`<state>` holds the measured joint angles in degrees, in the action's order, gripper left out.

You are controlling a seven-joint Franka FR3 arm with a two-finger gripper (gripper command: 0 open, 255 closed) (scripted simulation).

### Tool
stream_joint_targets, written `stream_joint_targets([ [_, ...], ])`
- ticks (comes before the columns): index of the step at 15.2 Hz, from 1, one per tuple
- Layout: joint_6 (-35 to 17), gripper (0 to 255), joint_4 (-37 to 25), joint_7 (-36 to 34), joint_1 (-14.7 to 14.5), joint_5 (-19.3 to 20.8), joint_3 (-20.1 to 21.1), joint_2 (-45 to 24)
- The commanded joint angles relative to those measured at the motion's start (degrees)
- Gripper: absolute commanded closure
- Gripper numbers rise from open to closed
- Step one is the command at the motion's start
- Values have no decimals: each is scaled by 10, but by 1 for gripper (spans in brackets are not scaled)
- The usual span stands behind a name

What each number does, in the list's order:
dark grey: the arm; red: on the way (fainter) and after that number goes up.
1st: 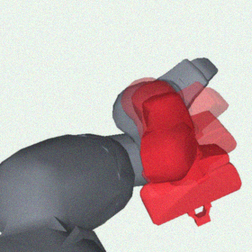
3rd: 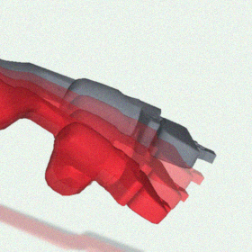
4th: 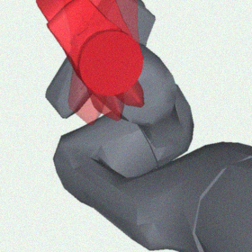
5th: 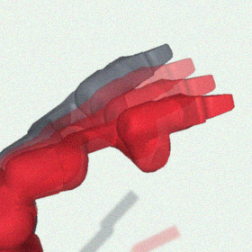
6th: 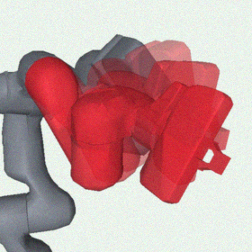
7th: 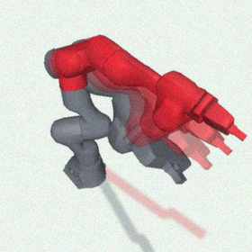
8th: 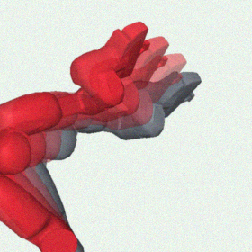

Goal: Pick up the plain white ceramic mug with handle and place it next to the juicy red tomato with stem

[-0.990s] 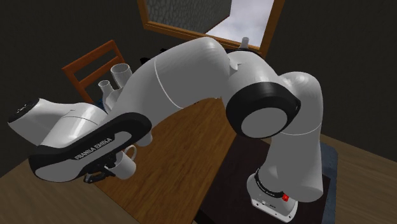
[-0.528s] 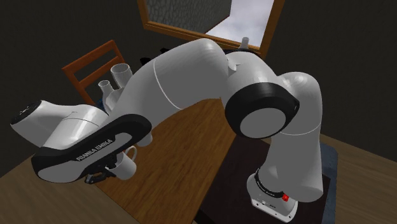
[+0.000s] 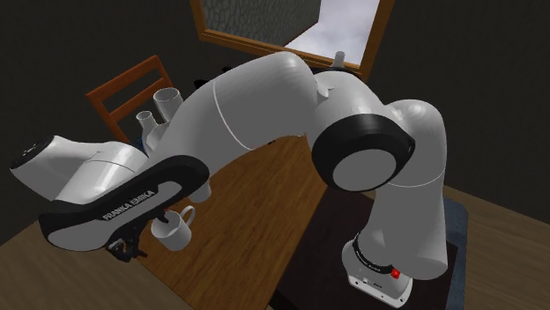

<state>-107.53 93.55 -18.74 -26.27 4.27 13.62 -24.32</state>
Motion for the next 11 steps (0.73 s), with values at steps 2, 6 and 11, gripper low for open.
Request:
stream_joint_targets([
  [2,46,0,-42,1,-2,-2,1,4],
  [6,61,0,-57,1,-2,-2,2,4],
  [11,61,0,-57,1,-2,-2,2,4],
])
